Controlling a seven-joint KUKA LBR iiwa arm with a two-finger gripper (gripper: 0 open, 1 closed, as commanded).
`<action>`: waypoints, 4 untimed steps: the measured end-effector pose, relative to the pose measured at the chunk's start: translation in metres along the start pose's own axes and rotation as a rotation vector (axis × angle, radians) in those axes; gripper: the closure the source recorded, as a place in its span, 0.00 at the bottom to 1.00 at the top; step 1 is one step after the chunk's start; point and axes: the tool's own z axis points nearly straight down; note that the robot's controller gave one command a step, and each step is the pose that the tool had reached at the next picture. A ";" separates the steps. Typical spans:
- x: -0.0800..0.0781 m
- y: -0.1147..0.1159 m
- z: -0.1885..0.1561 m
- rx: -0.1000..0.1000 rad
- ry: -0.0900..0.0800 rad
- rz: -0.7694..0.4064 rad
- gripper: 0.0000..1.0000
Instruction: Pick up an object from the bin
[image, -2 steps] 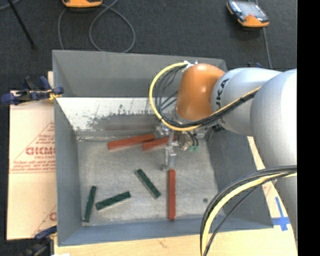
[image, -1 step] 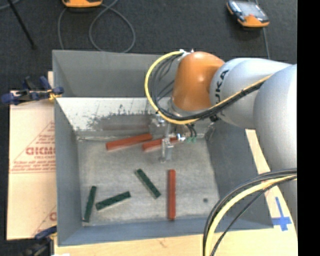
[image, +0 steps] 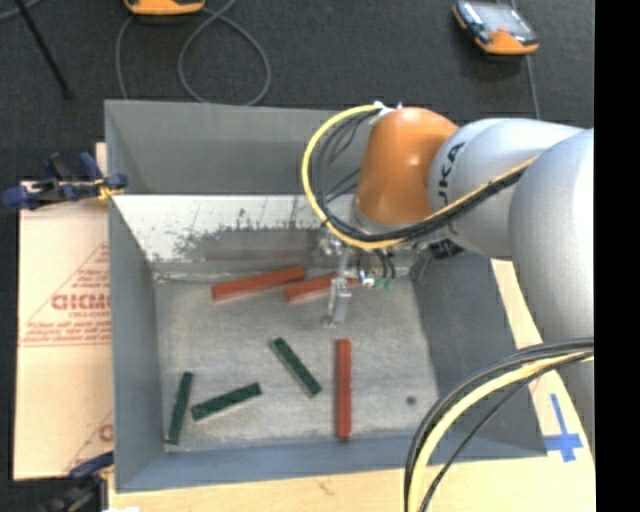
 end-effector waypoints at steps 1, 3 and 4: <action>0.002 -0.006 0.030 0.000 0.010 0.181 0.00; 0.001 -0.007 0.029 0.001 0.003 0.178 1.00; -0.001 -0.008 0.012 0.001 -0.004 0.178 1.00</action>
Offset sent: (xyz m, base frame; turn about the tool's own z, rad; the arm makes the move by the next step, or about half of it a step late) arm -0.0013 -0.0053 -0.0315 0.1845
